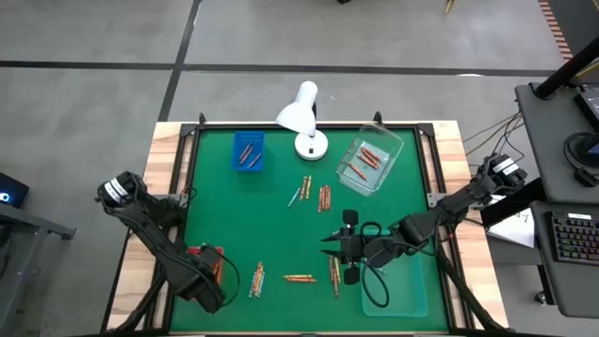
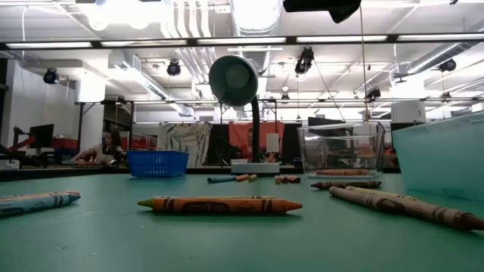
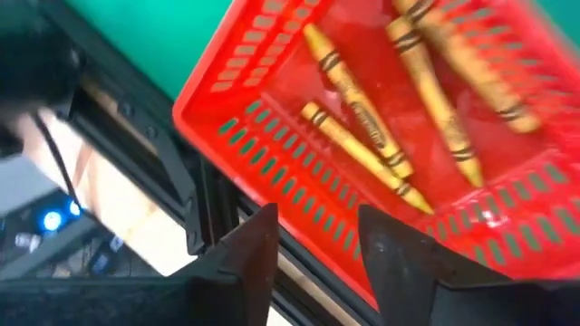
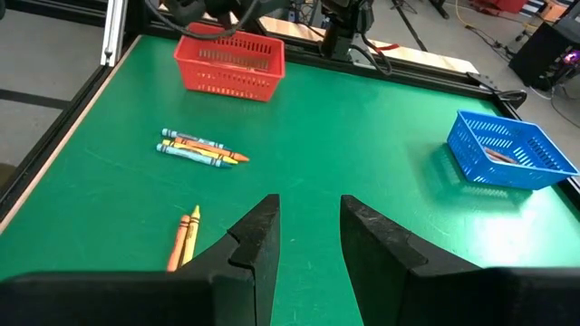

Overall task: Sort crayons
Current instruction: Put the blue crayon into the green bin

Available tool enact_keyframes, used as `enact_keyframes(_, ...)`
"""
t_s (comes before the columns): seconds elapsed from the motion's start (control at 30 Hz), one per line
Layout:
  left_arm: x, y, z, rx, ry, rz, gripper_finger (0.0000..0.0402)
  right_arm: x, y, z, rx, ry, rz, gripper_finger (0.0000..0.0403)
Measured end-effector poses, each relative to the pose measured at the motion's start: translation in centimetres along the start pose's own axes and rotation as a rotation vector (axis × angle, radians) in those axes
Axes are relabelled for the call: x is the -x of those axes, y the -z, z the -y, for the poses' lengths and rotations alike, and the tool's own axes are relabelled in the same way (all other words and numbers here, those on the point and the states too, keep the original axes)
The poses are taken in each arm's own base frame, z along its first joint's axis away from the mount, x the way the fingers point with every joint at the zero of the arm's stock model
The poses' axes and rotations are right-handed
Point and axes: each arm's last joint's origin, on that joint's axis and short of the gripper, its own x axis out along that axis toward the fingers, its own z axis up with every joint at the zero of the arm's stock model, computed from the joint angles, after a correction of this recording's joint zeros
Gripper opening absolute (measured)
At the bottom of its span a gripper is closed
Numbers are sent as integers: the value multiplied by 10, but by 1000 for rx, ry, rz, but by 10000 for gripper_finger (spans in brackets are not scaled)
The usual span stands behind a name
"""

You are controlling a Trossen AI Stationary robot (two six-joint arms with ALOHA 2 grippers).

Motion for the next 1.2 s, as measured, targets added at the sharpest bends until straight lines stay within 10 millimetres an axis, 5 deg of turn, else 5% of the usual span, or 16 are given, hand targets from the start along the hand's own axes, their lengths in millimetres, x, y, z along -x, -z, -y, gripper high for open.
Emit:
enact_keyframes(0.4,55,-18,-12,-132,222,508,124,-4,0,7,-153,23,-4,107)
enact_keyframes(0.67,82,-39,-23,-413,443,914,96,-7,-11,27,-215,82,-83,107)
enact_keyframes(0.87,71,-58,-35,-505,506,1121,79,-7,-21,47,-241,151,-179,107)
enact_keyframes(1.2,18,-109,-60,-287,513,1206,70,-12,-27,81,-301,150,-277,107)
